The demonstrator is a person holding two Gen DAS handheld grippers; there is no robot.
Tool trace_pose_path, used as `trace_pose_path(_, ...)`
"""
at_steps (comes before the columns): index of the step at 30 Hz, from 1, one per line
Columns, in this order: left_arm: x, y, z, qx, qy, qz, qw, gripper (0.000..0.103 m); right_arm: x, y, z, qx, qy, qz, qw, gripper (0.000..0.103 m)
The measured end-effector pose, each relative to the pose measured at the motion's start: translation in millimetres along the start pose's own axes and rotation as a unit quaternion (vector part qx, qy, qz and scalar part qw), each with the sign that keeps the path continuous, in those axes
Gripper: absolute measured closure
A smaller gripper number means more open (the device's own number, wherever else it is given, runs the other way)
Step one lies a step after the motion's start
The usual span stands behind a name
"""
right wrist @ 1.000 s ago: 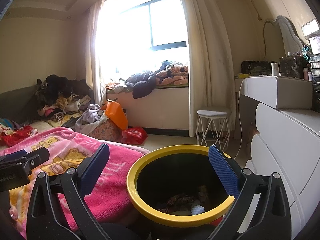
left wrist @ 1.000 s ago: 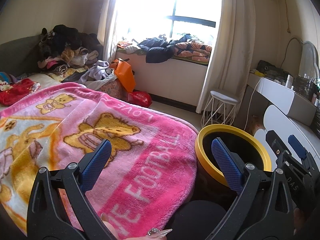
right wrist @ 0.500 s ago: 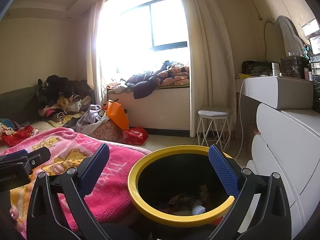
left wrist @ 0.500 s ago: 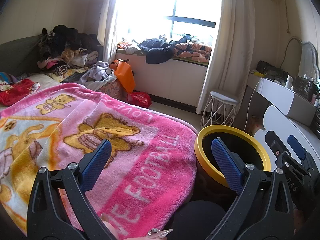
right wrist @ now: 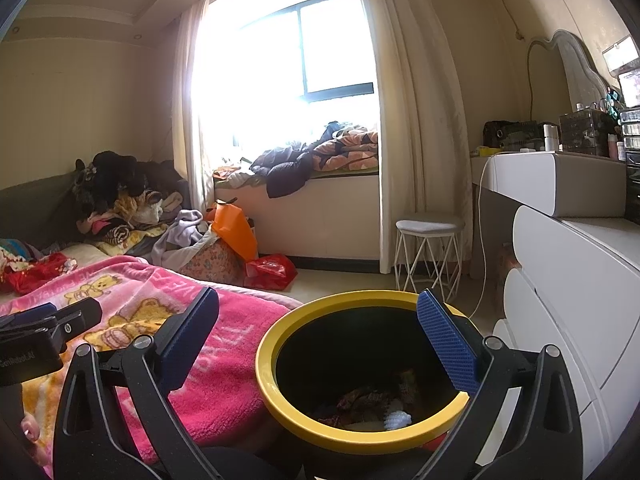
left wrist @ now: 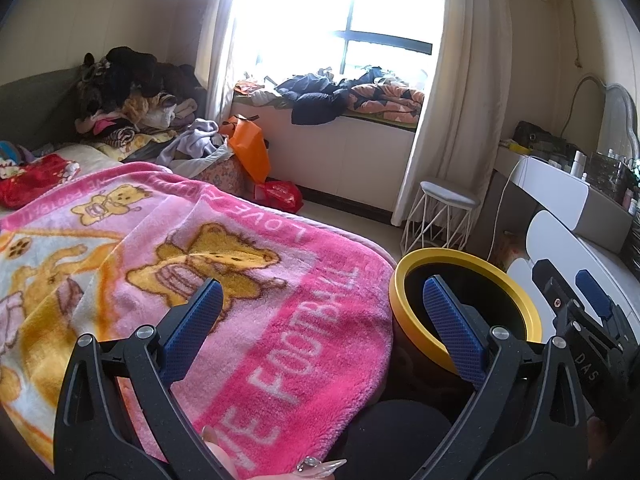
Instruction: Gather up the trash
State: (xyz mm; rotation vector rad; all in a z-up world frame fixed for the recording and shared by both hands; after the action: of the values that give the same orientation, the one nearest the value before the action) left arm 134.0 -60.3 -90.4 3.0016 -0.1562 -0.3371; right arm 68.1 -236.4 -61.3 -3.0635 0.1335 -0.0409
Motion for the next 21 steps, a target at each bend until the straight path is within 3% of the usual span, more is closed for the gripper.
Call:
trace_pose_path(5,2.4,-10.1,2.0,-0.007,-0.006,-0.014,0.9999,0.011,0.1,-3.3,-1.2,0.010,-0.009,-0.003,1.000,0.006)
trace_pose_path(9,2.9,-36.3,2.3,-0.032,-0.020,-0.047,0.9982,0.011,3.6,-22.4,-13.6,0.022,-0.011,-0.033,0.999,0.006)
trace_pose_path(12,-4.8,-74.3,0.5,-0.055,-0.027,-0.081,0.9949,0.011,10.3,-64.9,-31.3,0.024,-0.004,-0.085,0.996,0.006)
trace_pose_path(15,-24.1,-132.3,1.5,-0.088,-0.035,-0.133,0.9866,0.011,14.7,-142.3,-45.2,0.020,-0.011,-0.176,0.984,0.006)
trace_pose_path(17,-46.9,-189.9,6.0,-0.104,-0.040,-0.205,0.9724,0.011,16.4,-217.4,-39.3,0.020,-0.054,-0.262,0.963,0.006)
trace_pose_path(18,-66.4,-231.6,12.6,-0.109,-0.045,-0.264,0.9572,0.011,16.5,-250.6,-33.2,0.017,-0.079,-0.293,0.953,0.006)
trace_pose_path(19,-80.2,-257.1,17.6,-0.113,-0.050,-0.302,0.9454,0.011,12.7,-293.6,-21.8,0.012,-0.108,-0.334,0.936,0.006)
trace_pose_path(21,-110.3,-322.5,42.3,-0.125,-0.078,-0.380,0.9133,0.011,1.2,-364.7,11.0,-0.013,-0.167,-0.390,0.905,0.006)
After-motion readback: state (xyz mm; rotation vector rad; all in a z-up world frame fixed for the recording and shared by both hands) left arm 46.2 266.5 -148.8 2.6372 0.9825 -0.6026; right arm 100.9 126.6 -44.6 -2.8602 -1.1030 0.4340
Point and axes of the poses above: each gripper's, at about its wrist camera, not at the fingertips, and x roughly the way its jaws point, y to its right, z to its underside, the point moved 10 cm from there along x, roughly the way its jaws point, and after that the axes turned 13 degrees about y, right-handed, at the moved point
